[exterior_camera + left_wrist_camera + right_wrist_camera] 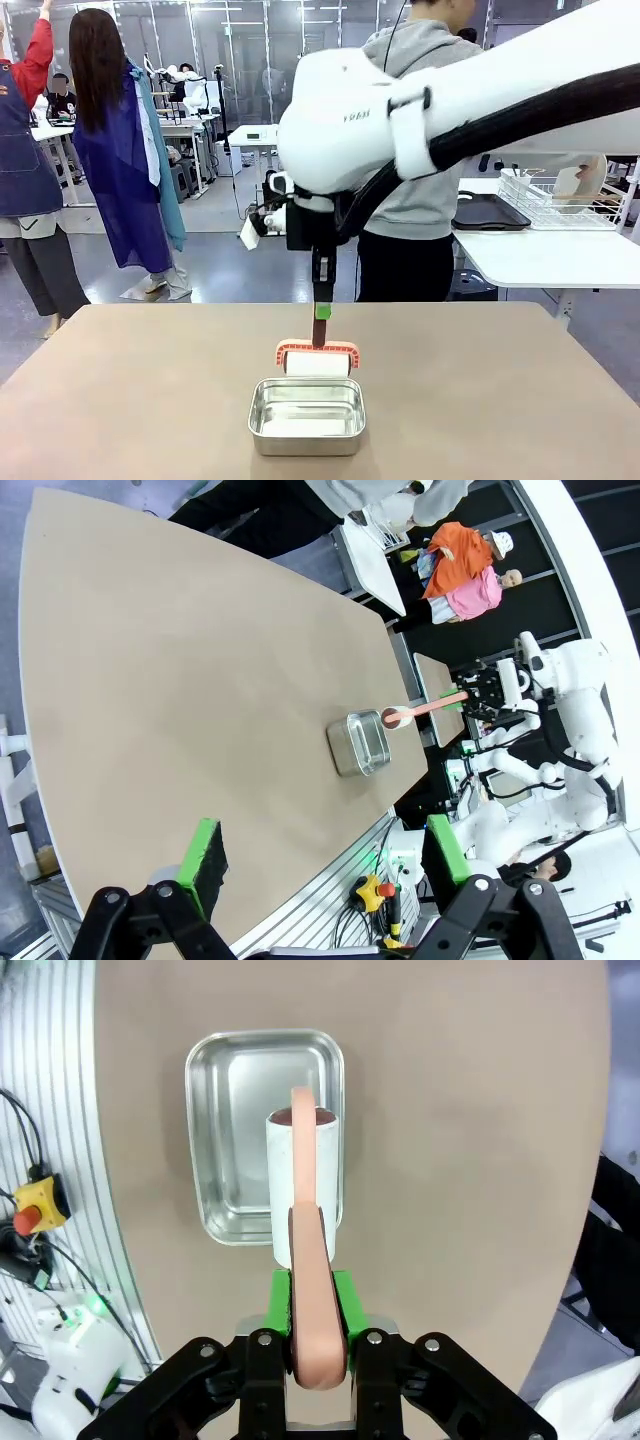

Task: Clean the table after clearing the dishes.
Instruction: Place the Lint Roller back on top of the Airtight Container.

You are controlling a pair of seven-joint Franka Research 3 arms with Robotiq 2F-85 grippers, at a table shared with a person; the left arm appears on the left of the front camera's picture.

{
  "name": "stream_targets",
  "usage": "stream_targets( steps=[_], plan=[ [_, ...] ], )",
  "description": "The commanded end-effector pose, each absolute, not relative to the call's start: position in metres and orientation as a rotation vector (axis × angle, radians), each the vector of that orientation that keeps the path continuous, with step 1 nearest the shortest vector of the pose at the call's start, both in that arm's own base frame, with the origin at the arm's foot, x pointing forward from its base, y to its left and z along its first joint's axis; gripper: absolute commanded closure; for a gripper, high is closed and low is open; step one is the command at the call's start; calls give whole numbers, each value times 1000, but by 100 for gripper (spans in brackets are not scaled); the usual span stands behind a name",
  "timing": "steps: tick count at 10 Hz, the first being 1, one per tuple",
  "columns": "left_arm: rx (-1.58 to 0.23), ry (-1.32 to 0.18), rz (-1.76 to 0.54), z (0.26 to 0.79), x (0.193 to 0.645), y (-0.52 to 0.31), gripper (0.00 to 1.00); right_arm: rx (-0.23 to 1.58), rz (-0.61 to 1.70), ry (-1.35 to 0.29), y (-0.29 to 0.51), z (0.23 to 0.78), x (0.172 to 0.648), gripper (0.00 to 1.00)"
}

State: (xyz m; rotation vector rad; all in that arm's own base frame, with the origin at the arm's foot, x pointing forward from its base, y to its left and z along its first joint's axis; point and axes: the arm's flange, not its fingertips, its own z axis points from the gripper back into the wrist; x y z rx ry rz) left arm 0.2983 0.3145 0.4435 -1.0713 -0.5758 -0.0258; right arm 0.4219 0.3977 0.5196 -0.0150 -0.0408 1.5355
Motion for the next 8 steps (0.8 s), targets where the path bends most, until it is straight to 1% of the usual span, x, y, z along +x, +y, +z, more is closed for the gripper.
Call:
stream_targets(
  steps=[1, 2, 4, 6, 8],
  plan=[
    [-1061, -572, -34, 447, 294, 315, 0, -57, 1594, 7, 413, 517, 440, 79],
    [-1061, -572, -34, 447, 294, 315, 0, -51, 1610, 56, 421, 503, 452, 79],
    [-1061, -572, -34, 447, 294, 315, 0, -25, 1590, 59, 427, 486, 467, 79],
    [-1061, -572, -34, 447, 294, 315, 0, 19, 1606, 89, 432, 475, 472, 79],
    [-1061, -572, -34, 447, 294, 315, 0, 40, 1630, 171, 442, 455, 470, 79]
  ],
)
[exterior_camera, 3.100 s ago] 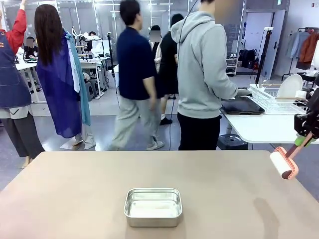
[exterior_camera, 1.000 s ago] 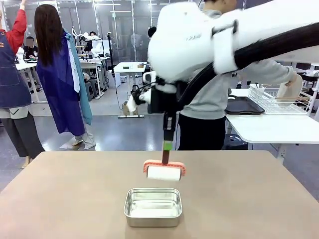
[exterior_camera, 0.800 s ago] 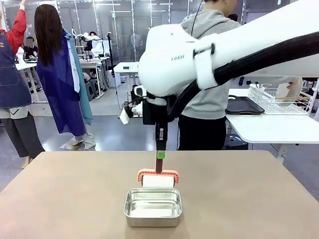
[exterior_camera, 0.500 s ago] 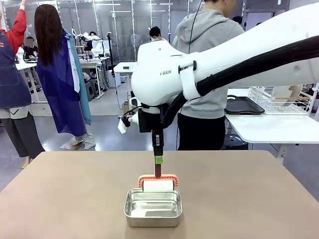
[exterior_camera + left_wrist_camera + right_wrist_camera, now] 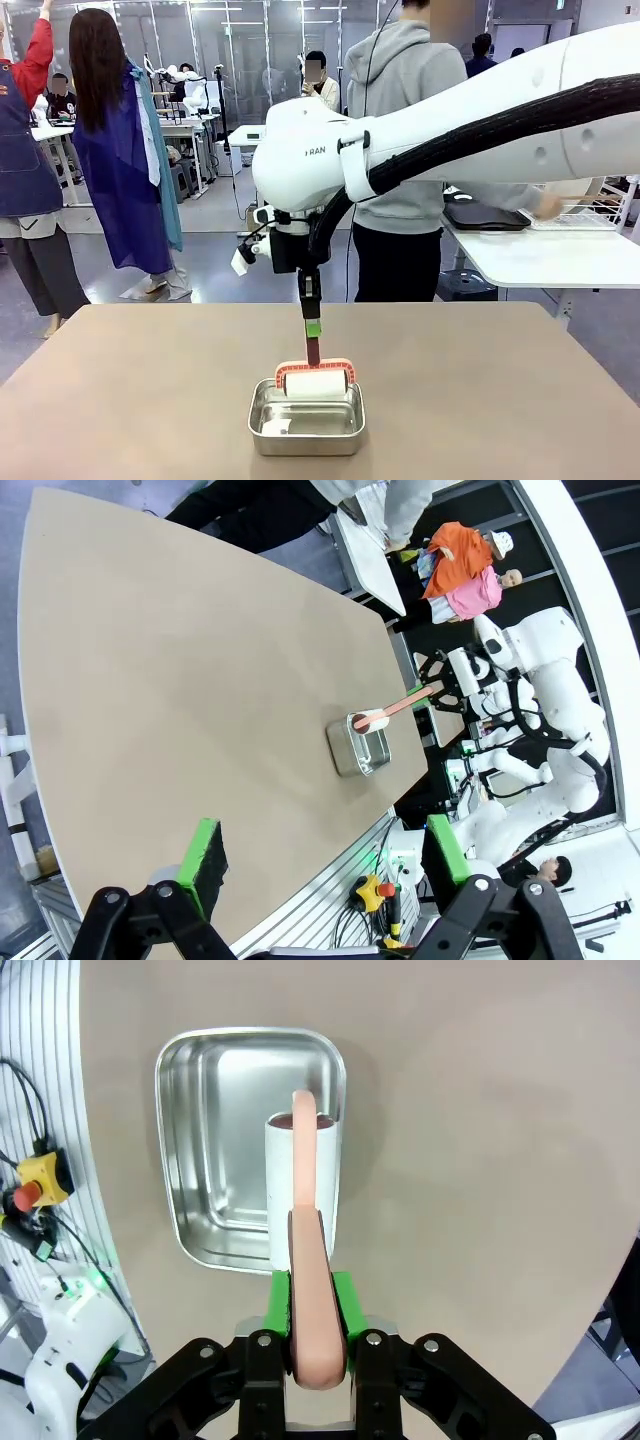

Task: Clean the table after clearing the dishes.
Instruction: Place the Lint Roller back on top of the Airtight Container.

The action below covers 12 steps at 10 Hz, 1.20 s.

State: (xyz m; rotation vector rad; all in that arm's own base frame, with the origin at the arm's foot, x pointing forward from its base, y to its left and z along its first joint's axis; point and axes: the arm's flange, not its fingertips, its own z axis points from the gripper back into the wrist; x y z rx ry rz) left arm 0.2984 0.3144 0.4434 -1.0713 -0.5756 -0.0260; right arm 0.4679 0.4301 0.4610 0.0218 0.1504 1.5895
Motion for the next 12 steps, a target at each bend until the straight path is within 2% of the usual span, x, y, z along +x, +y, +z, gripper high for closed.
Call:
stream_targets(
  steps=[1, 7, 9, 10, 11, 12],
  plan=[
    [-1061, -572, -34, 447, 294, 315, 0, 63, 1637, 181, 446, 449, 466, 79],
    [-1061, -572, -34, 447, 294, 315, 0, 45, 1602, 130, 433, 426, 470, 77],
    [-1061, -572, -34, 447, 294, 315, 0, 68, 1601, 128, 430, 419, 471, 59],
    [-1061, -572, -34, 447, 294, 315, 0, 72, 1598, 118, 428, 419, 470, 40],
    [-1061, -572, -34, 447, 294, 315, 0, 57, 1599, 113, 427, 423, 468, 30],
    [-1061, -572, -34, 447, 294, 315, 0, 44, 1594, 115, 426, 427, 468, 11]
  ],
)
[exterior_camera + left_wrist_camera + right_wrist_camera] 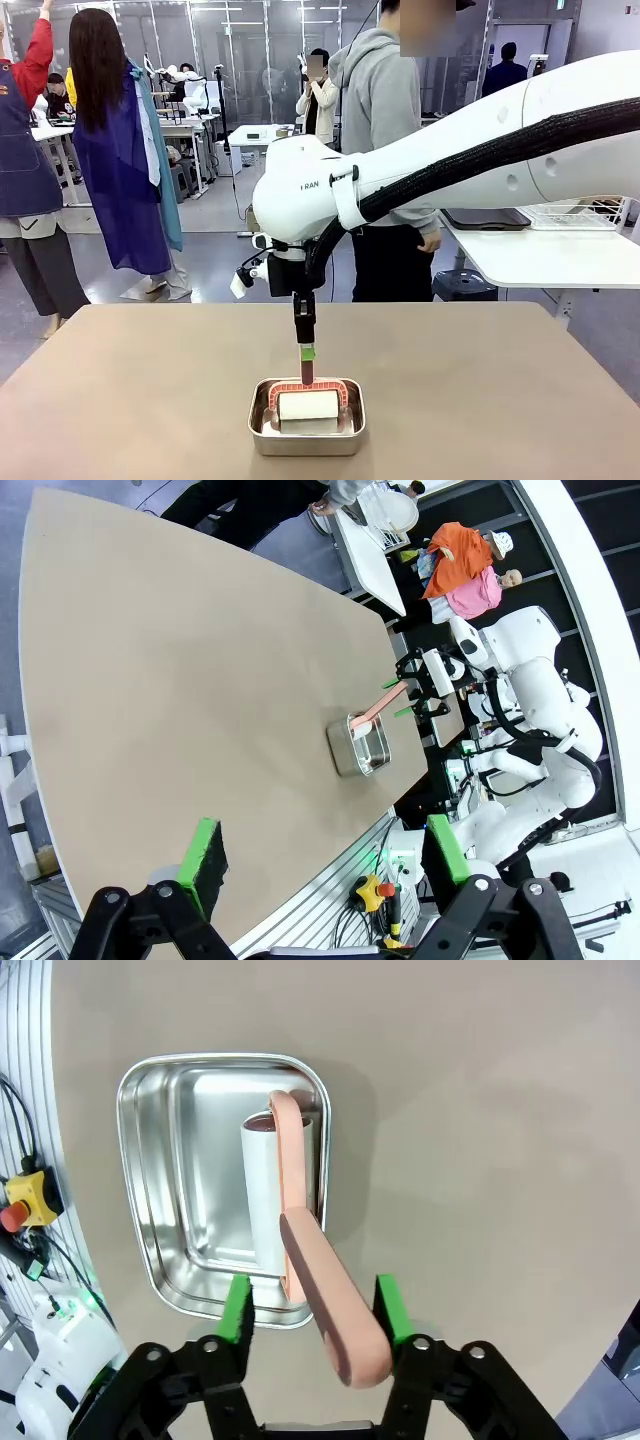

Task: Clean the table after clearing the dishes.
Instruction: Place the Lint Roller back on top of the Airtight Container.

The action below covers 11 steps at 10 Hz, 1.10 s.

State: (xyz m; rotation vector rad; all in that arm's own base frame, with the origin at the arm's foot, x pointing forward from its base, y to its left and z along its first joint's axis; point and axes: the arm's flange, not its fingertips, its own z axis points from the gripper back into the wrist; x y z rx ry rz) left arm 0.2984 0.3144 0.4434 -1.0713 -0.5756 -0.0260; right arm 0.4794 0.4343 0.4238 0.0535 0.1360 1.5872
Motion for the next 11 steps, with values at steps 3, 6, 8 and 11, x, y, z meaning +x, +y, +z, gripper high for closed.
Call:
stream_targets(
  steps=[3, 6, 8, 11],
  plan=[
    [-1061, -572, -34, 447, 294, 315, 0, 40, 1595, 102, 425, 429, 469, 0],
    [-1061, -572, -34, 447, 294, 315, 0, -132, 1445, 225, 414, 424, 474, 0],
    [-1061, -572, -34, 447, 294, 315, 0, 45, 1586, 124, 432, 431, 478, 0],
    [-1061, -572, -34, 447, 294, 315, 0, 45, 1586, 124, 432, 431, 478, 0]
  ],
)
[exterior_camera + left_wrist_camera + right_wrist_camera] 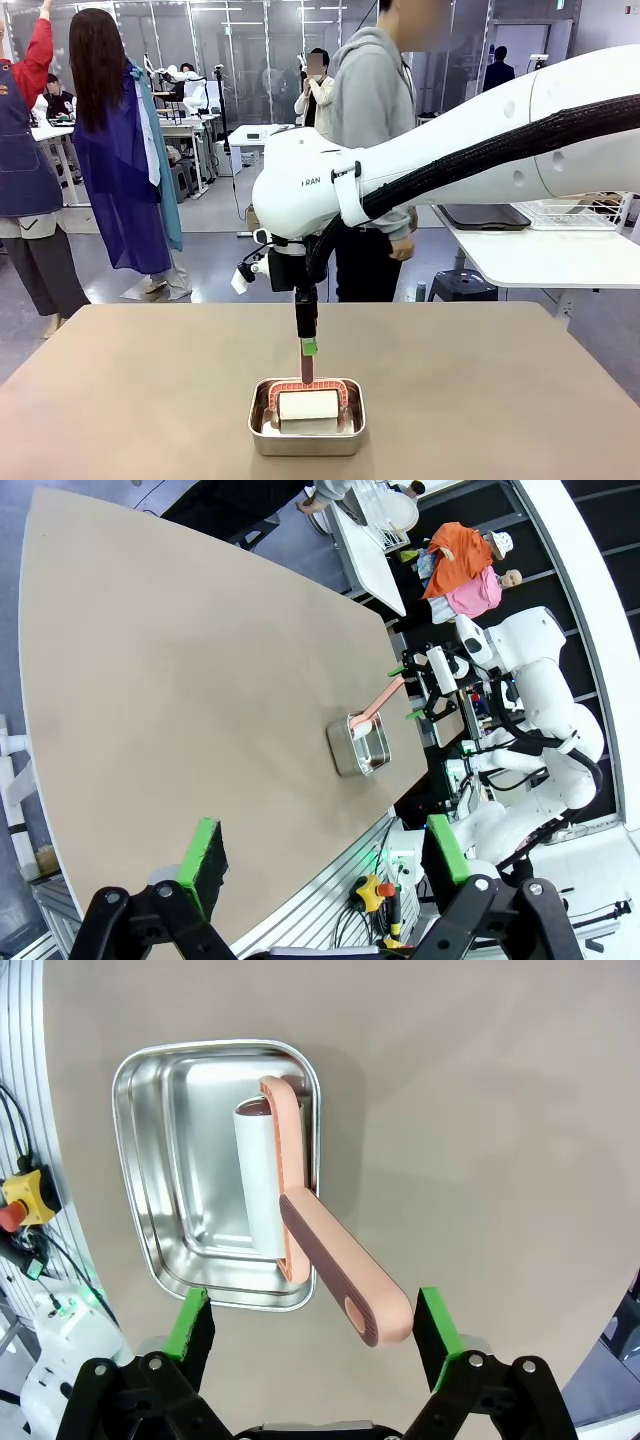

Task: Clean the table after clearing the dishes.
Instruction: Place the Lint Roller back on top of the Airtight Container.

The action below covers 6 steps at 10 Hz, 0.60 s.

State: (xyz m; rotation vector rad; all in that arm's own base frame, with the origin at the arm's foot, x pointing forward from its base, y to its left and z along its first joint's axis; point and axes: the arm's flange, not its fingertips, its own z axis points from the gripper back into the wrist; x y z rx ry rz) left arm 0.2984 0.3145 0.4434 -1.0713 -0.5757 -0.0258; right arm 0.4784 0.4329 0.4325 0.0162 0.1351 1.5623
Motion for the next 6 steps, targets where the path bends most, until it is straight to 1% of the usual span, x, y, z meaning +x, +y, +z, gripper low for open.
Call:
stream_targets(
  steps=[1, 5, 6],
  plan=[
    [-1061, -572, -34, 447, 294, 315, 0, 45, 1586, 124, 432, 431, 478, 0],
    [-1061, -572, -34, 447, 294, 315, 0, 45, 1586, 124, 432, 431, 478, 0],
    [-1061, -572, -34, 447, 294, 315, 0, 18, 1562, 136, 433, 432, 479, 0]
  ],
)
